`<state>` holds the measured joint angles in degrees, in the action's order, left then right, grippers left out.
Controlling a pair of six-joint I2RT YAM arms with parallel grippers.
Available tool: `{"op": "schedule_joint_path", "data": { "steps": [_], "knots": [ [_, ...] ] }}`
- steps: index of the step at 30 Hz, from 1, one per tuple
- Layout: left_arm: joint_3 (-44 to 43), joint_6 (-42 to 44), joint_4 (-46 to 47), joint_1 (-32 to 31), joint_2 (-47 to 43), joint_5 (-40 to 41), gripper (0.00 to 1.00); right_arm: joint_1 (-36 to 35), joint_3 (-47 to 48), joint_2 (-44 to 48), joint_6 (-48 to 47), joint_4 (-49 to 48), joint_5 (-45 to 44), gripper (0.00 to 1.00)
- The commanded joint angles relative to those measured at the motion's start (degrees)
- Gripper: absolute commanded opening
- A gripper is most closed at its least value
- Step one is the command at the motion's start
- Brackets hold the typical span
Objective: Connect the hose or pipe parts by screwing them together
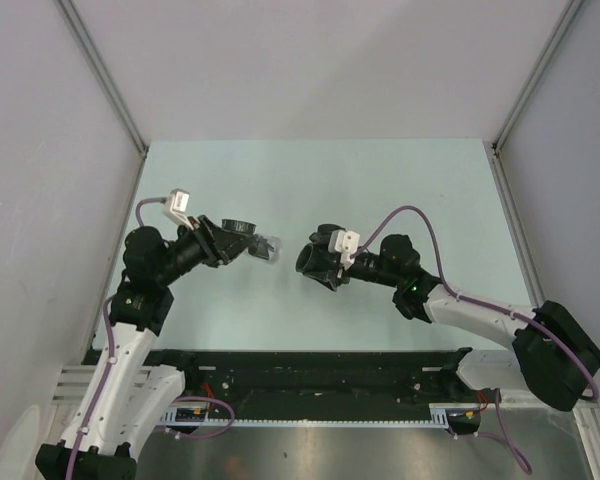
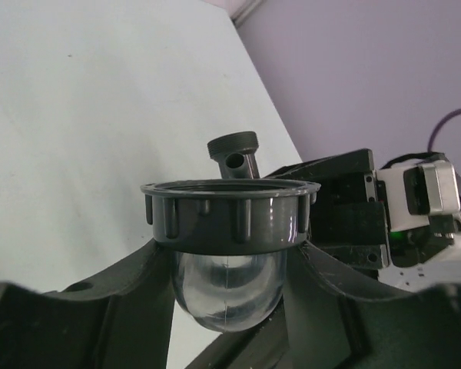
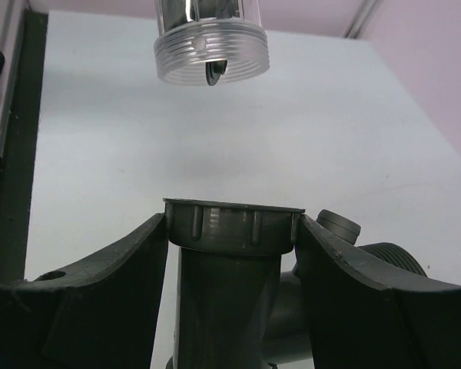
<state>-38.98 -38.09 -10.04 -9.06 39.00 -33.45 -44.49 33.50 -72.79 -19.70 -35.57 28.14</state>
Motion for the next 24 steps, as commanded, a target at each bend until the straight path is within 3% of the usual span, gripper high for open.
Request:
{"op": "schedule_joint_path", "data": {
  "steps": [1,5,12,24],
  "knots": [
    [-3.99,-4.54,2.92,0.53,-0.42,-4.78,0.0,0.63,1.22,5.19,2.99,-3.09,5.51,0.32],
    [-4.26,-7.96,4.33,0.45,-0.42,-7.5,0.0,1.34,1.31,6.17,7.84,-6.78,12.36,0.32],
    [-2.68,-9.11,6.17,-0.25,-0.42,-8.38,0.0,1.16,1.31,5.91,6.43,-5.56,12.46,0.31],
    [0.57,-14.56,16.02,-4.21,3.62,-9.44,0.0,-5.34,5.52,7.23,-1.82,2.08,-3.44,0.29]
  ]
}}
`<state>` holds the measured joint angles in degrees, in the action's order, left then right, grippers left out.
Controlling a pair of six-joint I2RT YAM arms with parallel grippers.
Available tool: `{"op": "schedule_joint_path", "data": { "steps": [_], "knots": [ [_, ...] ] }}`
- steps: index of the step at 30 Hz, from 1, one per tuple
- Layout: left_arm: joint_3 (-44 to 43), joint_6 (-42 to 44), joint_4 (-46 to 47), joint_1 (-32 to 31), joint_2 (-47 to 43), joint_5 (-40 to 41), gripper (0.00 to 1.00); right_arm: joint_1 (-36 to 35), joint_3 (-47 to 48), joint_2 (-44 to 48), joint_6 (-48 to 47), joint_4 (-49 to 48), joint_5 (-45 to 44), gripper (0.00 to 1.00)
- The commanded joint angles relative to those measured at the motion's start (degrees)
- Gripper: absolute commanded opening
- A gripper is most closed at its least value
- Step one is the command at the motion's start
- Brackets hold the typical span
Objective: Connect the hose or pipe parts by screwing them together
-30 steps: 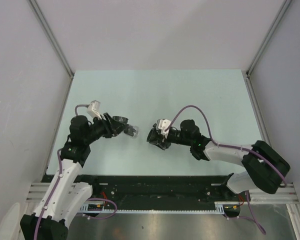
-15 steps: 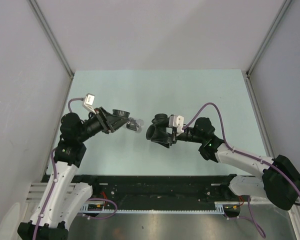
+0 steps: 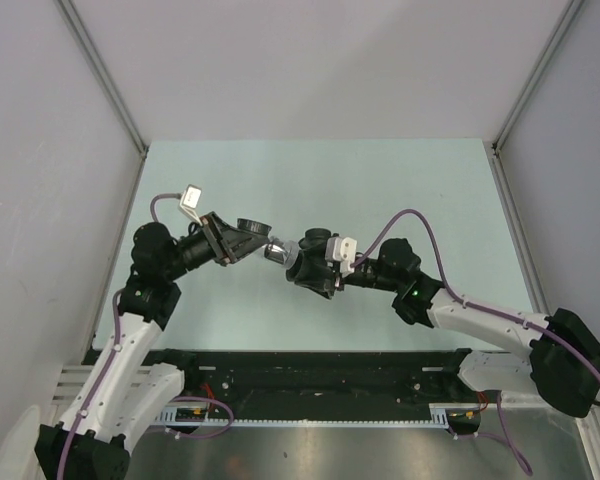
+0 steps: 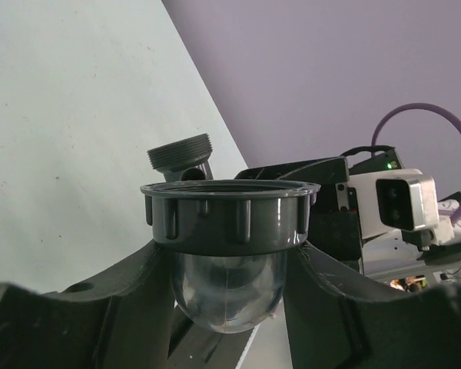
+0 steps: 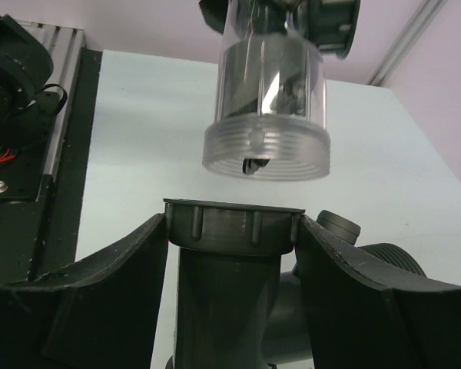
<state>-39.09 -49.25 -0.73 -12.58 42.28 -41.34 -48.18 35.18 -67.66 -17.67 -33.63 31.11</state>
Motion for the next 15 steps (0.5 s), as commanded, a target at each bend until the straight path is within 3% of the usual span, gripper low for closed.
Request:
{"op": "schedule_joint_path", "data": {
  "steps": [1,15],
  "knots": [
    [0.77,-2.87,6.71,-0.78,0.52,-1.37,0.0,-1.91,4.02,2.61,-4.73,0.4,-7.46,0.29],
    [2.53,-0.85,6.62,-1.92,1.14,-0.14,0.0,-4.81,7.45,3.59,-9.49,4.53,-12.22,0.27]
  ]
}}
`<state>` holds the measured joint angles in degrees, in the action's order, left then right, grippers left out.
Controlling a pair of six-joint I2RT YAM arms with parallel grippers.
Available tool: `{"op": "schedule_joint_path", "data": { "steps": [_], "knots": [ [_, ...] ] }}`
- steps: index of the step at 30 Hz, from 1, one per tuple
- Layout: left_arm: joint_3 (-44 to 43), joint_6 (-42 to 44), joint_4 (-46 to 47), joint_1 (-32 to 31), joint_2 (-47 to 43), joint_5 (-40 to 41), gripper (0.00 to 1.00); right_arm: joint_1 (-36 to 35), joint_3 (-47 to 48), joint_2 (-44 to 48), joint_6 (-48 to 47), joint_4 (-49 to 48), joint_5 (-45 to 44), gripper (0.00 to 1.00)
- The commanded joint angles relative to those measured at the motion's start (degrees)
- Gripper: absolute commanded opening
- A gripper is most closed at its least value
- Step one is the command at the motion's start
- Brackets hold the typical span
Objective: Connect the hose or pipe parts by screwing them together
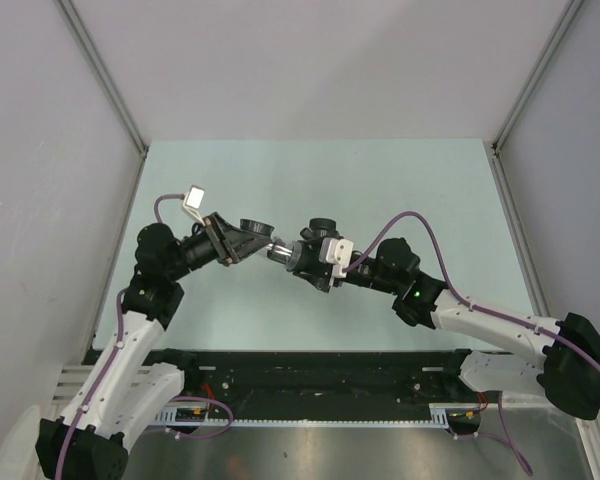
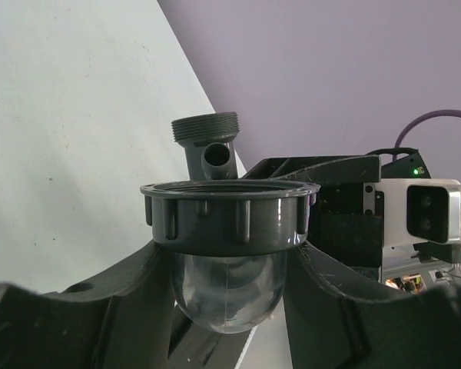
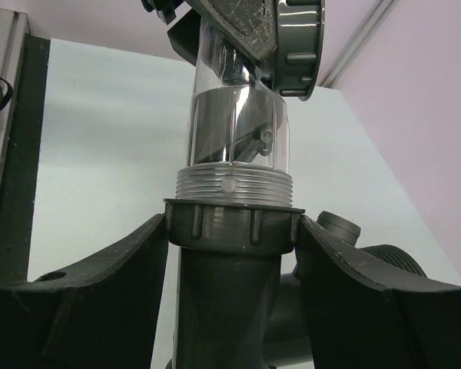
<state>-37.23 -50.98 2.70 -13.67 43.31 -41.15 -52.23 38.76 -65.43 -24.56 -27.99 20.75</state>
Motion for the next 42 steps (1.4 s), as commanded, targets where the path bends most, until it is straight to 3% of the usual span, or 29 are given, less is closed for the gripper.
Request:
{"op": "schedule_joint_path", "data": {
  "steps": [1,20,33,42],
  "knots": [
    [0.93,1.14,3.19,-0.92,0.2,-0.43,0.0,-0.94,4.39,1.27,-2.78,-0.76,-1.86,0.27],
    [1.9,5.36,1.88,-2.76,0.9,-2.19,0.0,-2.79,5.53,0.22,-4.27,1.18,-1.59,0.24],
    [2.6,5.81,2.05,-4.61,0.11,-1.04,0.0,-2.7,5.53,-0.75,1.09,-1.28,-0.98,0.2],
    [2.25,11.69,2.22,-4.96,-0.15,-3.85,0.0,-1.83,5.53,-0.93,2.76,-1.54,2.53,0.09]
  ]
}}
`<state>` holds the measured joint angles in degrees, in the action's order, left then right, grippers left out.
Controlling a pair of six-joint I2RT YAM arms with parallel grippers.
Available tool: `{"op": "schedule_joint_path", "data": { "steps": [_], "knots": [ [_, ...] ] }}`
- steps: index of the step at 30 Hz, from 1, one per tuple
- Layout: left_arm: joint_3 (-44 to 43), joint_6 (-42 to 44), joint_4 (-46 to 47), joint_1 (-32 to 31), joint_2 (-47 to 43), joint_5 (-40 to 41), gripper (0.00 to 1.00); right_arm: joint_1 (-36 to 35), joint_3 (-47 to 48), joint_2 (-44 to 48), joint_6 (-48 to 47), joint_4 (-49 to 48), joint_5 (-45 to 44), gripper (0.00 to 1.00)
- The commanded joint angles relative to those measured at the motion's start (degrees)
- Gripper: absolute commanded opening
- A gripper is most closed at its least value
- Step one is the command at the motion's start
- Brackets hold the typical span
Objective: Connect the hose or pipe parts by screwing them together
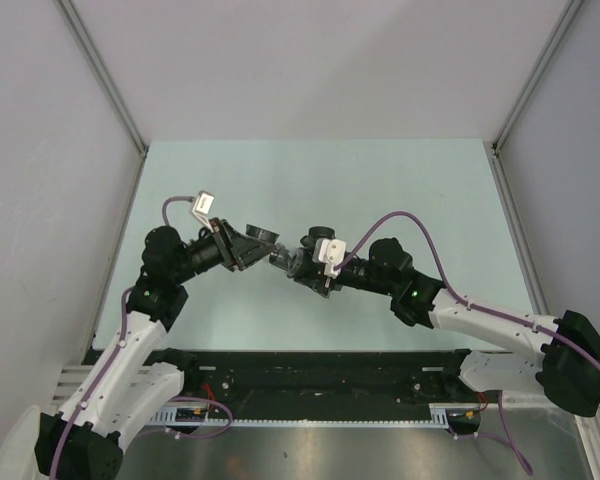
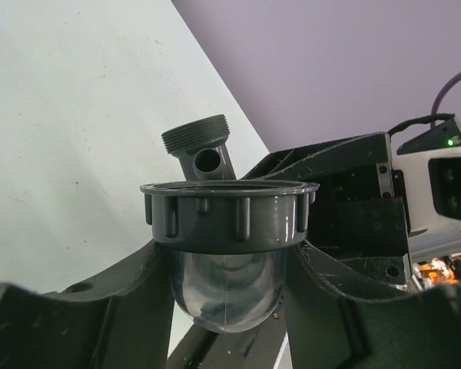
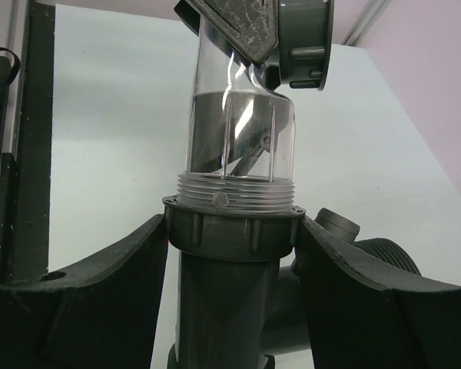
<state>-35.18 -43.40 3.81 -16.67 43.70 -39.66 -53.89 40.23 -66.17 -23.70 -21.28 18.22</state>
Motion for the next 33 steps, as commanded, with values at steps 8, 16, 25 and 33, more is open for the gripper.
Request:
{"op": "schedule_joint_path", "data": {
  "steps": [8,16,25,33],
  "knots": [
    [0.2,6.66,2.51,-2.76,0.15,-9.29,0.0,1.07,4.24,0.08,4.1,-8.17,8.94,0.0],
    [0.9,11.13,4.1,-3.81,0.16,-11.67,0.0,2.91,5.12,-0.01,7.0,-6.94,12.1,0.0],
    [1.08,20.1,4.18,-4.16,1.03,-15.88,0.0,4.58,5.21,0.61,7.62,-4.56,17.02,0.0],
    [0.46,25.11,4.18,-4.6,4.02,-20.72,0.0,5.99,5.83,0.17,8.23,-2.72,21.42,0.0]
  ]
}}
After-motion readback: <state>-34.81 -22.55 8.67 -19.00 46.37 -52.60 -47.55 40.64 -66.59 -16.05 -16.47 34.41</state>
